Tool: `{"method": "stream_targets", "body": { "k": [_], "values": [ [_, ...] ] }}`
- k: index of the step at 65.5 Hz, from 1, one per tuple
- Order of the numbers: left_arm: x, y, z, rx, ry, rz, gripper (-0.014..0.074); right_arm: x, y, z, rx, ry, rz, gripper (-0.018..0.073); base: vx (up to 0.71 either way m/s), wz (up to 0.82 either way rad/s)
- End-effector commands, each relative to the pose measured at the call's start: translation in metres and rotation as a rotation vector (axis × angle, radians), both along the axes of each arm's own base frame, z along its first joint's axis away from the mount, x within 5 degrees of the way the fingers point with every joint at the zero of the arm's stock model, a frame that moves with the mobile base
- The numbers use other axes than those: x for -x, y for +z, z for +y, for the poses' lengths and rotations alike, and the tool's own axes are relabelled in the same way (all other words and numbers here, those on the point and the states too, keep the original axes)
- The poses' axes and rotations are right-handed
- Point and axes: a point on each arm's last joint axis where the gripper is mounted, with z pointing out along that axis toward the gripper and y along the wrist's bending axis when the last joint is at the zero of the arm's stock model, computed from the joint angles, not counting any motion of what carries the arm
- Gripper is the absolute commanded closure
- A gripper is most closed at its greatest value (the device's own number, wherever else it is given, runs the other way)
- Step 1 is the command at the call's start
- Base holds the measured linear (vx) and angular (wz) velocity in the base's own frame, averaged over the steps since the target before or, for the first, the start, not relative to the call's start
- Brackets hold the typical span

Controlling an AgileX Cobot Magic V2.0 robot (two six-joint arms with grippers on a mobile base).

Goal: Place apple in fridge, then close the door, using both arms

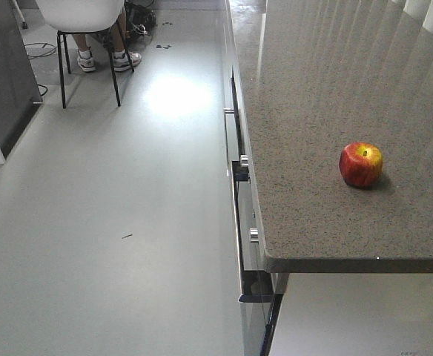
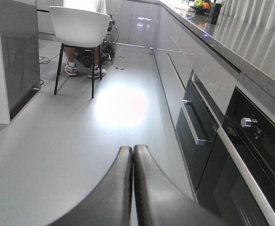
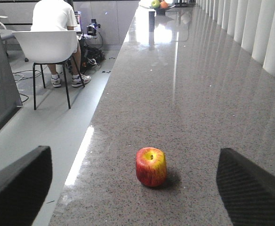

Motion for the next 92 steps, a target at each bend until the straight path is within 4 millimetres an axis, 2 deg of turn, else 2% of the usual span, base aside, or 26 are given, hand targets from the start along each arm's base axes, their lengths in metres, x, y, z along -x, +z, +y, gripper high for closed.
{"method": "stream_targets", "body": {
  "k": [1,8,19,30,39,54,71,92],
  "values": [
    [0.001,0.013,-0.001,0.005,-0.014,-0.1,0.0602,-0.013,0.022,0.0,0.018,-0.003,-0.099,-0.0151,0.0,0.0],
    [0.001,0.013,-0.001,0.005,-0.014,-0.1,0.0602,-0.035,0.035,0.0,0.031,0.004,-0.064,-0.0132,0.0,0.0],
    [0.001,0.013,-0.001,0.005,-0.014,-0.1,0.0602,-0.084,0.048,0.001,0.056,0.019,0.025,-0.0113,0.0,0.0],
    [0.001,0.013,-0.001,0.005,-0.014,-0.1,0.0602,-0.137,0.045,0.002,0.055,0.035,0.135,-0.0105,0.0,0.0],
    [0.001,0.013,-0.001,0.005,-0.014,-0.1,0.0602,-0.18,0.031,0.004,0.028,0.051,0.23,-0.0101,0.0,0.0],
    [0.001,0.013,-0.001,0.005,-0.014,-0.1,0.0602,-0.24,-0.01,0.006,-0.007,0.066,0.385,-0.0094,0.0,0.0],
    [0.001,0.013,-0.001,0.005,-0.014,-0.1,0.0602,-0.277,-0.045,0.007,-0.016,0.069,0.486,-0.0091,0.0,0.0],
    [0.001,0.013,-0.001,0.005,-0.014,-0.1,0.0602,-0.293,-0.073,0.004,0.008,0.049,0.556,-0.0083,0.0,0.0]
  ]
}}
